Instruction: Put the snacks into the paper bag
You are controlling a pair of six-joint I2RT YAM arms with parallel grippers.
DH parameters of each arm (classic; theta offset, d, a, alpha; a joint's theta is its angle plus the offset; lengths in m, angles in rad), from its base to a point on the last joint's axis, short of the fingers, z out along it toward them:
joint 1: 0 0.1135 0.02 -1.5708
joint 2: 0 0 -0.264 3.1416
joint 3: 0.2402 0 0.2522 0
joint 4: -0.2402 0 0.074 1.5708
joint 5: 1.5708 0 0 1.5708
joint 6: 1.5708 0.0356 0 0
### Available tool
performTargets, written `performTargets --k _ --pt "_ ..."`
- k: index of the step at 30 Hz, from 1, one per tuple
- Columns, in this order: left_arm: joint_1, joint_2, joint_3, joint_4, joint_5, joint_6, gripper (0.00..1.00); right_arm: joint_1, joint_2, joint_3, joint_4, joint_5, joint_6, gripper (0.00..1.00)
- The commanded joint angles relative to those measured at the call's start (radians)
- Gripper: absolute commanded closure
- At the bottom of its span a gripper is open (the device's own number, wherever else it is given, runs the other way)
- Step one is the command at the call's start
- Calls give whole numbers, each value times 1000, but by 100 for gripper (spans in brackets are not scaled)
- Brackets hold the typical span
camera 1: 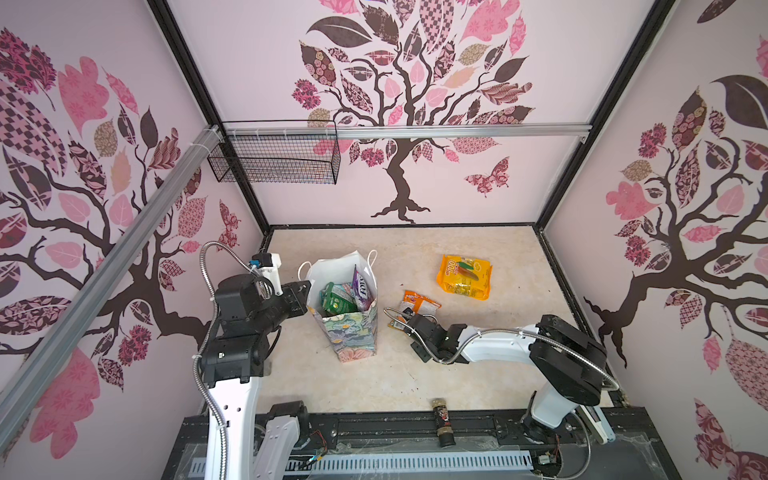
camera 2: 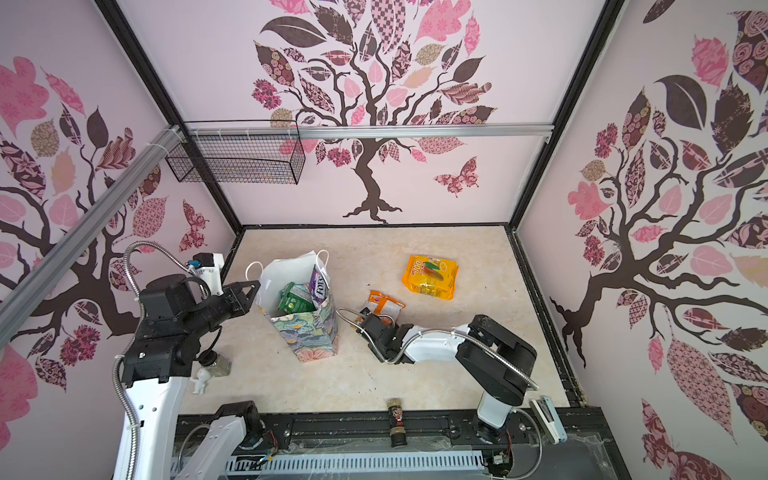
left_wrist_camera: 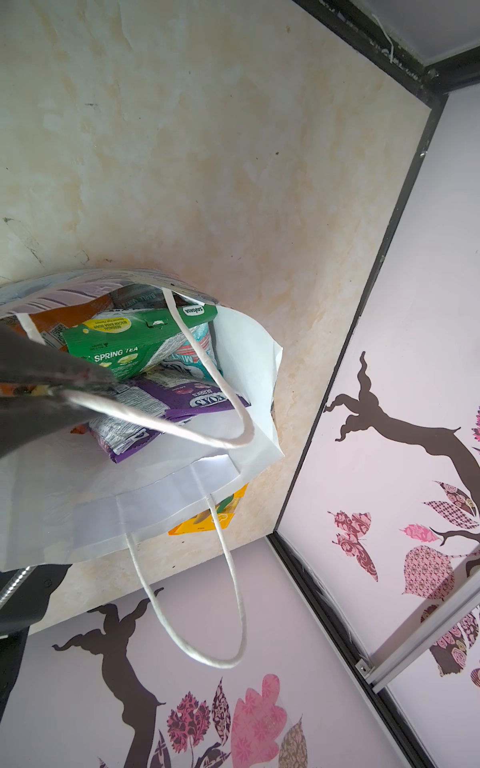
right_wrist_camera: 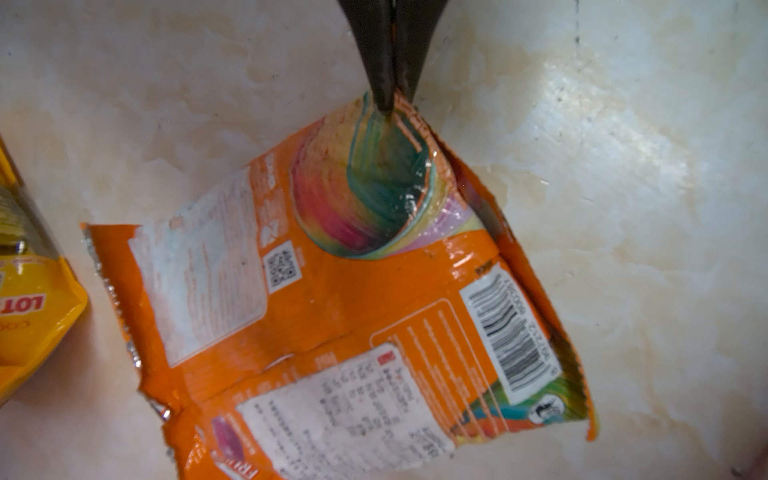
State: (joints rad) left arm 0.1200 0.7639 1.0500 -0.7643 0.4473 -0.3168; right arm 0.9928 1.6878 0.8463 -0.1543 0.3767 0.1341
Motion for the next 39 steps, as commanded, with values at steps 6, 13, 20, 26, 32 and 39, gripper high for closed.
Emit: performTargets --k 6,13,20,26,32,39 --pt "4 -9 -15 11 2 8 89 0 -121 38 -19 -98 38 100" --pt "4 -5 -16 8 5 8 89 -23 -240 53 -17 -190 71 100" --pt "5 -4 -22 17 14 4 89 -95 -369 30 57 -294 120 100" --pt "4 -3 -25 17 16 3 89 -111 -406 65 74 -306 111 100" --pt "4 -3 -25 20 18 0 89 -120 -405 128 66 -300 106 100" --pt "3 -1 -25 23 18 -2 89 -119 -416 213 64 -273 113 100"
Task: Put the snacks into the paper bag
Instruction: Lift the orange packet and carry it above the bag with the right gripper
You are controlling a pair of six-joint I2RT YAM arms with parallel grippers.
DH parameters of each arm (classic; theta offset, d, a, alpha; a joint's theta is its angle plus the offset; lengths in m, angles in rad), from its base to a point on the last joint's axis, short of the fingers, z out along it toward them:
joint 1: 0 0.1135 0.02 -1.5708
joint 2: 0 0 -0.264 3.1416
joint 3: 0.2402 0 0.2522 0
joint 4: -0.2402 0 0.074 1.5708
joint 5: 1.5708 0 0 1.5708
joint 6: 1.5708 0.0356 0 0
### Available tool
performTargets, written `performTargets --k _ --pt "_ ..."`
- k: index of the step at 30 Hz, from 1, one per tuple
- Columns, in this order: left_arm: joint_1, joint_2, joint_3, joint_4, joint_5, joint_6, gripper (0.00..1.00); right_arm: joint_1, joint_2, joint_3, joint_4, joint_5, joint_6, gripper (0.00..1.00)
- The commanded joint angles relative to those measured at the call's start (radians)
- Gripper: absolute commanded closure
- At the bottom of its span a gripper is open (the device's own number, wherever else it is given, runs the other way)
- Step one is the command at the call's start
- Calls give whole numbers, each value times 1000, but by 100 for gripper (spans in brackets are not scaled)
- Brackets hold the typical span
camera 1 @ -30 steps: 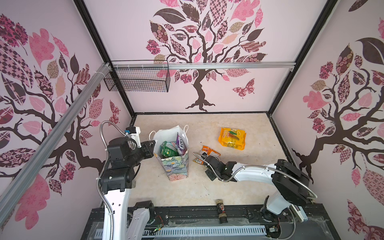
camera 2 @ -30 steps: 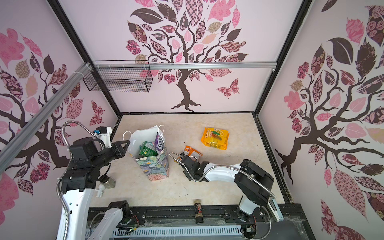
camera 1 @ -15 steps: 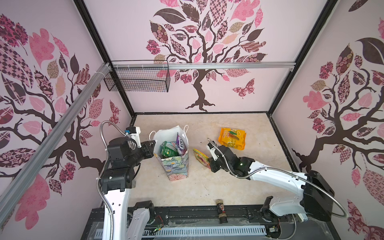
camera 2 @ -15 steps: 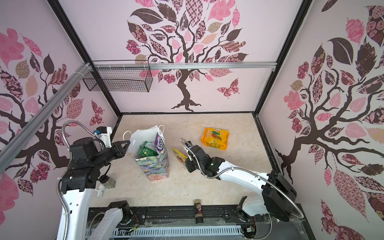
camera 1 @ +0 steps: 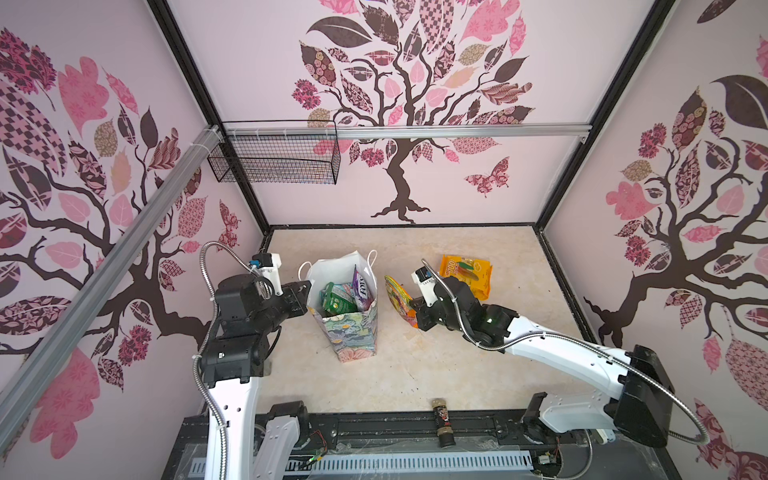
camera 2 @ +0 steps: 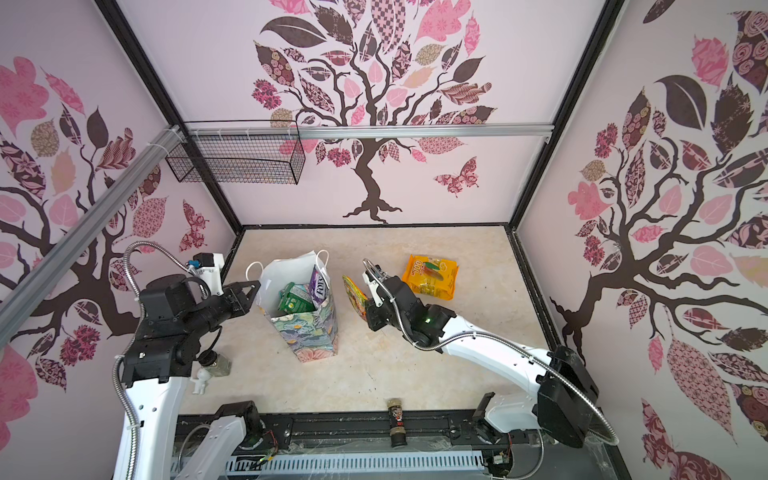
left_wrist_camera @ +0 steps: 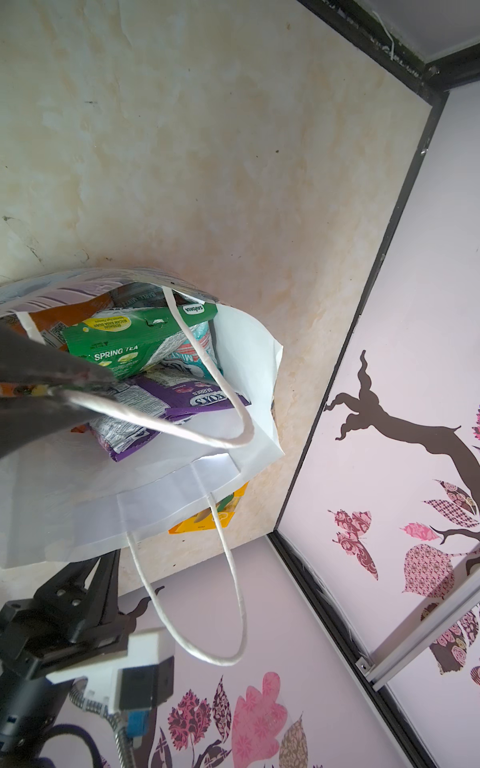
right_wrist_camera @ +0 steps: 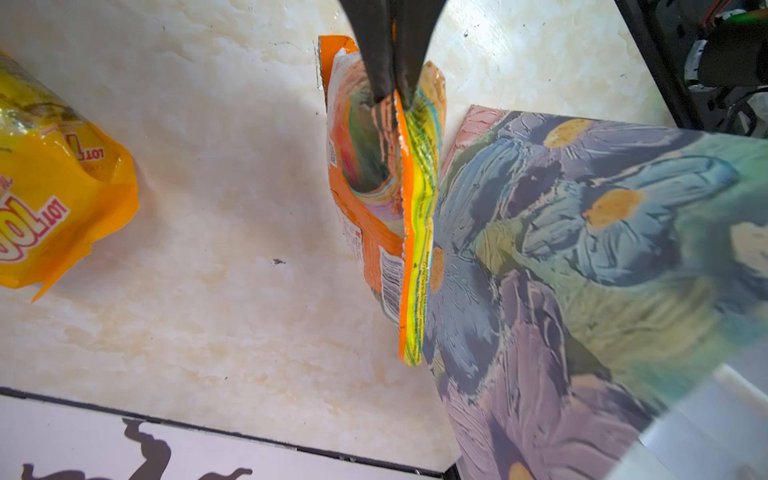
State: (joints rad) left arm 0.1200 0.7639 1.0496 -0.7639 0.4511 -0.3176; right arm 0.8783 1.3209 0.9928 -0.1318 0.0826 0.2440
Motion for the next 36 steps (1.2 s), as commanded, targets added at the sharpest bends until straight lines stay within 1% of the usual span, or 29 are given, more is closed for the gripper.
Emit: performTargets --k 1,9,16,19,20,27,36 --pt "4 1 -25 22 14 -2 89 -4 -51 80 42 27 4 100" --pt "4 -3 -25 23 15 -4 89 -5 -64 179 31 61 18 100" --pt "4 -5 -25 25 20 -9 89 5 -63 290 34 112 33 100" --pt "4 -6 -24 26 21 -10 89 56 -54 350 36 207 -6 100" --pt "4 -7 -21 23 21 -10 89 70 -47 372 34 218 -12 100" --pt "4 -19 -5 8 24 -9 89 91 7 498 42 244 -28 100" --pt "4 -27 3 3 27 -9 89 125 136 738 -21 198 -95 100"
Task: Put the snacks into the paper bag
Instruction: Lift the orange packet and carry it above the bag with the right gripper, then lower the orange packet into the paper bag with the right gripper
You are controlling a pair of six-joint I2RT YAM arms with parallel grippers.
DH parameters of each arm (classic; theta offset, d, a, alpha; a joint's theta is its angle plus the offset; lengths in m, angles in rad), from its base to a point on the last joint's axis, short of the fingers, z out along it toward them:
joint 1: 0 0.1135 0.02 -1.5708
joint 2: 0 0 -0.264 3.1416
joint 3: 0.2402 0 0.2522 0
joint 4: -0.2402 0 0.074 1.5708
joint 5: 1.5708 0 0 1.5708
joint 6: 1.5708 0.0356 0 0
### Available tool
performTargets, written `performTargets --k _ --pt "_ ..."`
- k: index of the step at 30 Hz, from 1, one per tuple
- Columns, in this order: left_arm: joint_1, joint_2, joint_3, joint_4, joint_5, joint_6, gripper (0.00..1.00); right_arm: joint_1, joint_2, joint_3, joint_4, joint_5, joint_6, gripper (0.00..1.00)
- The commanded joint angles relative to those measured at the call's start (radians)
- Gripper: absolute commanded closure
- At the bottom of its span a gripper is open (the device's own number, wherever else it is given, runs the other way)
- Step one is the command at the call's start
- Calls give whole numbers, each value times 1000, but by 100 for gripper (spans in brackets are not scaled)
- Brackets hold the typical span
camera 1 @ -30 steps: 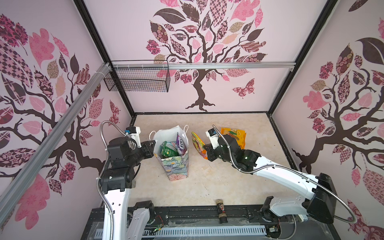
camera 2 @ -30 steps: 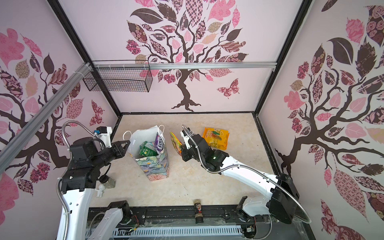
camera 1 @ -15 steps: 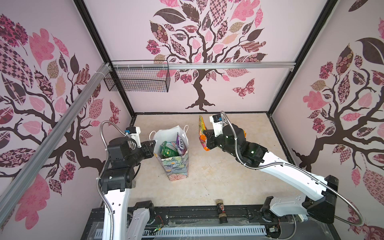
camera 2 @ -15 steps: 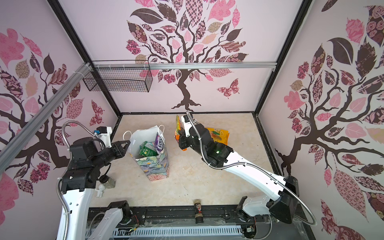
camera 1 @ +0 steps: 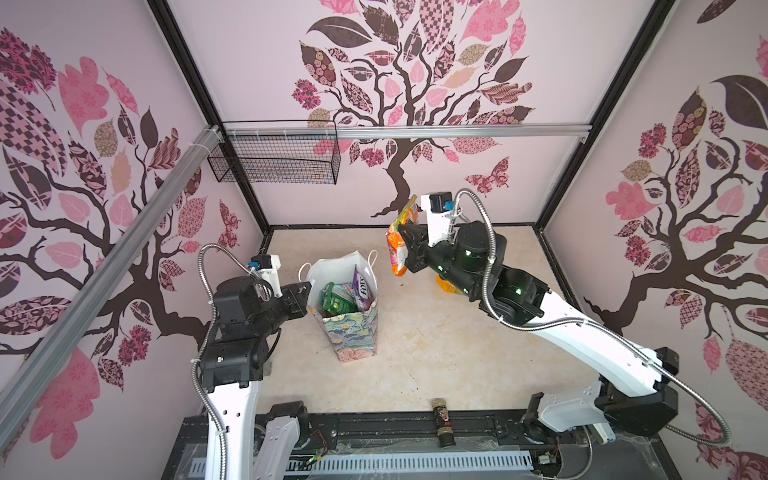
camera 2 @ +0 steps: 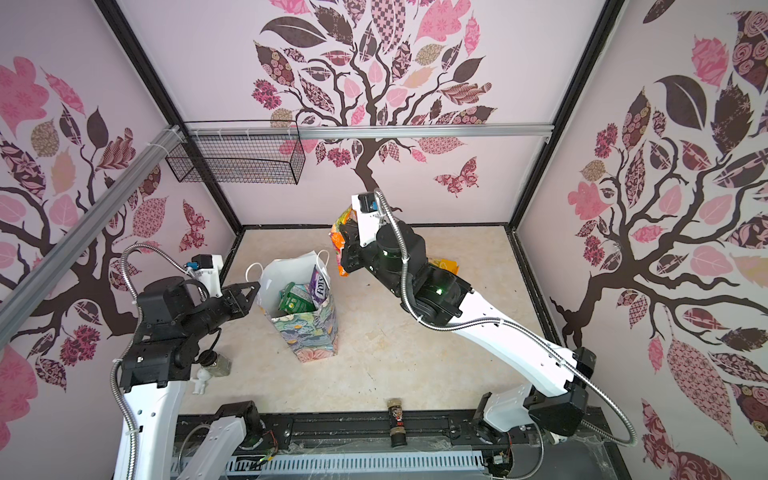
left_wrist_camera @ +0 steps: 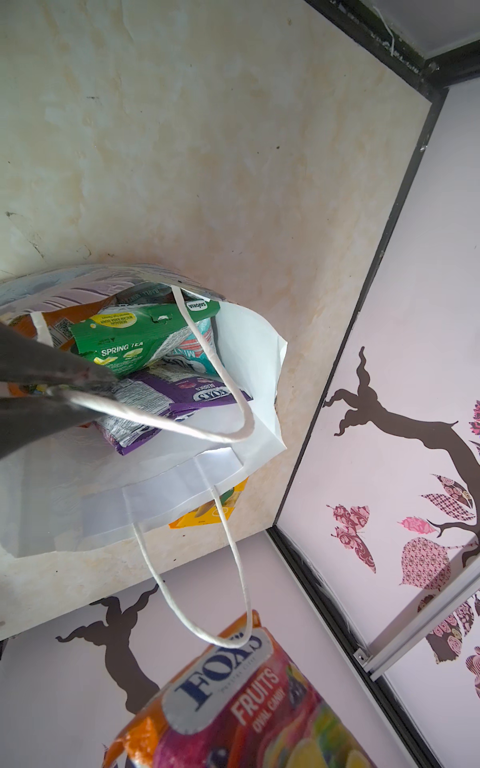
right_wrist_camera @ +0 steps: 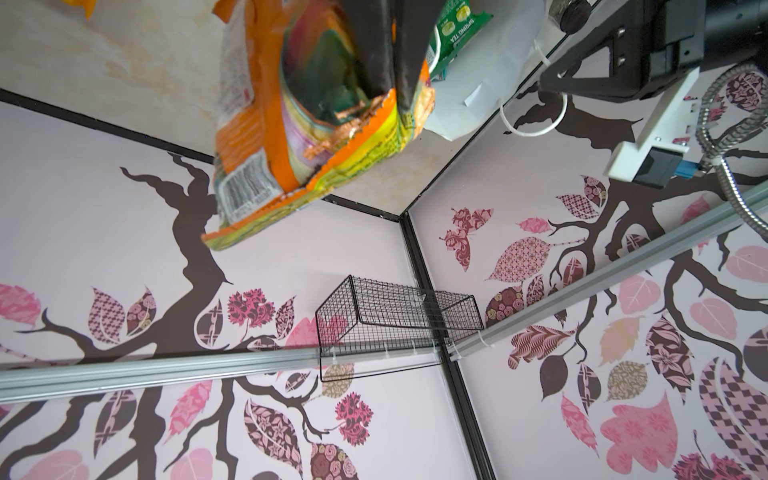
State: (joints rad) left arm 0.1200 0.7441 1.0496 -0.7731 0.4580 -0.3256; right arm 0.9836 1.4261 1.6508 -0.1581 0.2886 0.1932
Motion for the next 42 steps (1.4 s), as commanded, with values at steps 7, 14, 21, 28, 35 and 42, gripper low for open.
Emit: performTargets --k 7,14,21,28,35,42 --pt "4 1 0 14 21 2 89 30 78 177 0 -51 -46 100" --pt "3 7 8 16 24 -1 89 77 152 296 -17 -95 -47 100" --pt "4 9 11 15 22 -1 89 104 242 401 -34 -194 -33 100" --pt "4 11 14 15 14 -3 89 113 291 392 -24 -233 -57 100" --pt "4 10 15 14 2 -3 89 114 286 274 46 -248 -73 100" --pt "4 -4 14 20 -14 -9 89 112 281 167 114 -265 -89 100"
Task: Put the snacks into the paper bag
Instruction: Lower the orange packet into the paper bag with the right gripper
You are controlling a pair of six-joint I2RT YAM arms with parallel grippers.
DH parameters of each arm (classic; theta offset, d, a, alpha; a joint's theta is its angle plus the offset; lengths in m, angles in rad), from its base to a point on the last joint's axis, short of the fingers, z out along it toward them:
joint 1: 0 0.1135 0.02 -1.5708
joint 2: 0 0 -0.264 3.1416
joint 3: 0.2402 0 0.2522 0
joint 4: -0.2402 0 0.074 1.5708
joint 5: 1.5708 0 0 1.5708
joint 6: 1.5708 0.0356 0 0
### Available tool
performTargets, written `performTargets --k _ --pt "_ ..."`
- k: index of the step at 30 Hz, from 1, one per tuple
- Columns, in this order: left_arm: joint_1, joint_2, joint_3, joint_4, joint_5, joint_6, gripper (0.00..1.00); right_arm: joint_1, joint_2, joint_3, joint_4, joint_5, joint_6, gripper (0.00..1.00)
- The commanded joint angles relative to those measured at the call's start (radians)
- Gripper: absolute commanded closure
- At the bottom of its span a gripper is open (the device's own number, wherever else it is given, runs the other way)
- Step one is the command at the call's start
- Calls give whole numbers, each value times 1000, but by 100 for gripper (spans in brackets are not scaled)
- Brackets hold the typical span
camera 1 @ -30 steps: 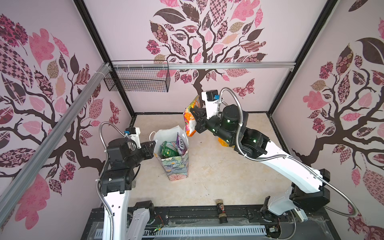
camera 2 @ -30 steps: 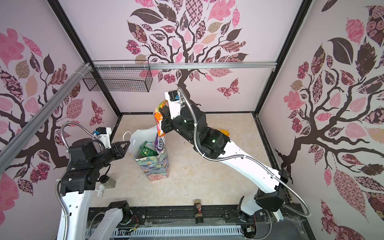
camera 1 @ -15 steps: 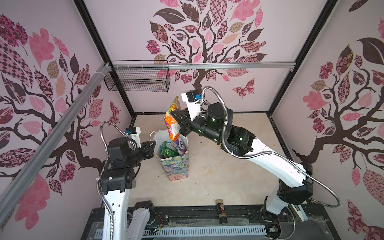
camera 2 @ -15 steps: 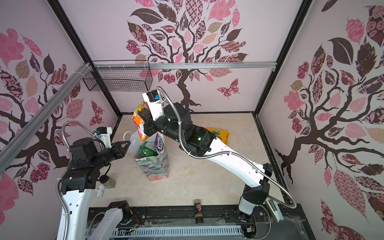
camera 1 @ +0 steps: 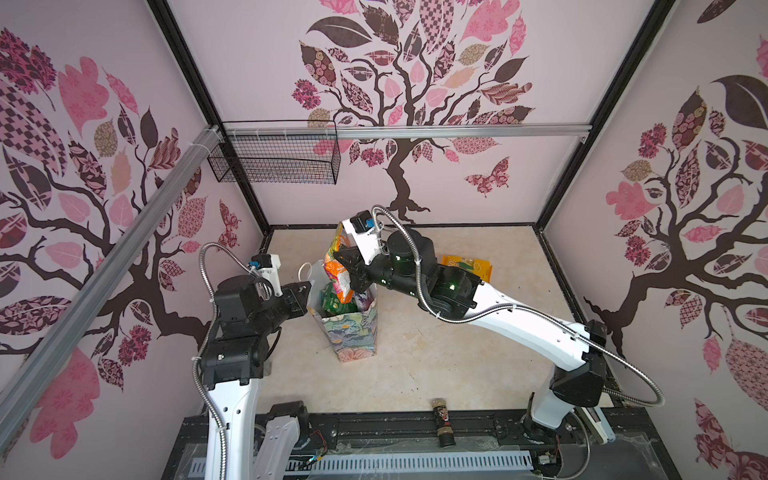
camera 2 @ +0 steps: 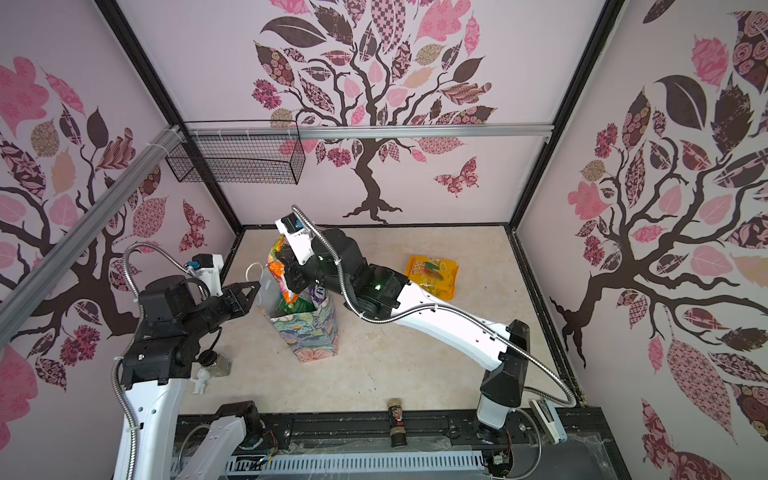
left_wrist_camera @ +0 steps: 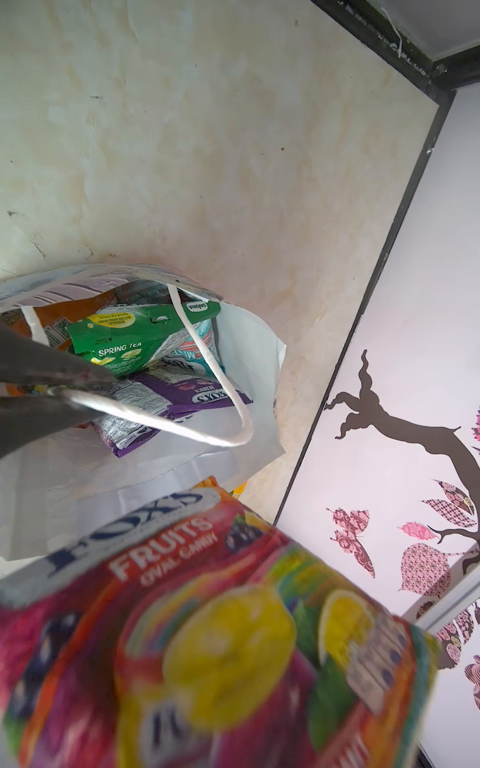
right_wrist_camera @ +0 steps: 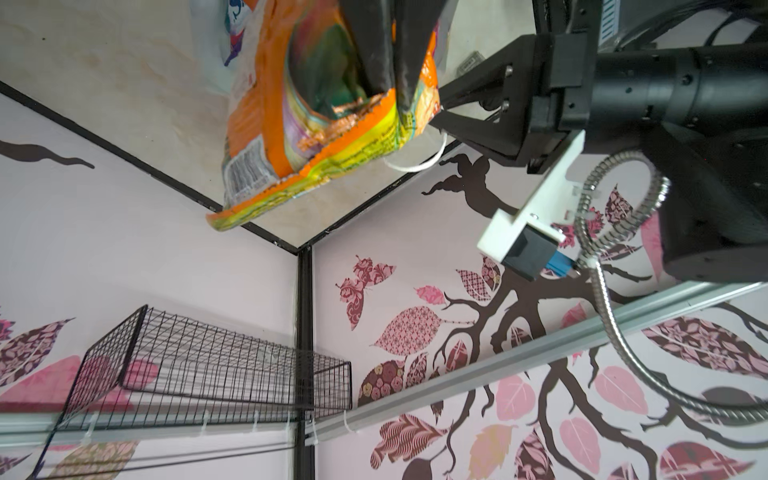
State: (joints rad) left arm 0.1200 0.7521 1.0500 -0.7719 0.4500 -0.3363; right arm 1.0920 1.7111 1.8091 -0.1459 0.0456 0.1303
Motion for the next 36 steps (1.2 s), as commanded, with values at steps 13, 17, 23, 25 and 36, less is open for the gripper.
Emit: performTargets --k 13,17,23,25,36 --pt "4 -5 9 14 -13 5 89 -70 -17 -170 227 -142 27 100" --pt "4 -2 10 14 -14 2 90 -82 -7 -186 238 -169 28 100" --pt "4 -2 9 14 -14 2 90 -92 -9 -214 258 -207 12 100" --pt "4 -3 8 13 -17 5 90 -95 -19 -253 301 -228 1 100" --pt "4 -1 -2 20 -17 -1 90 -132 -47 -360 377 -290 -1 100"
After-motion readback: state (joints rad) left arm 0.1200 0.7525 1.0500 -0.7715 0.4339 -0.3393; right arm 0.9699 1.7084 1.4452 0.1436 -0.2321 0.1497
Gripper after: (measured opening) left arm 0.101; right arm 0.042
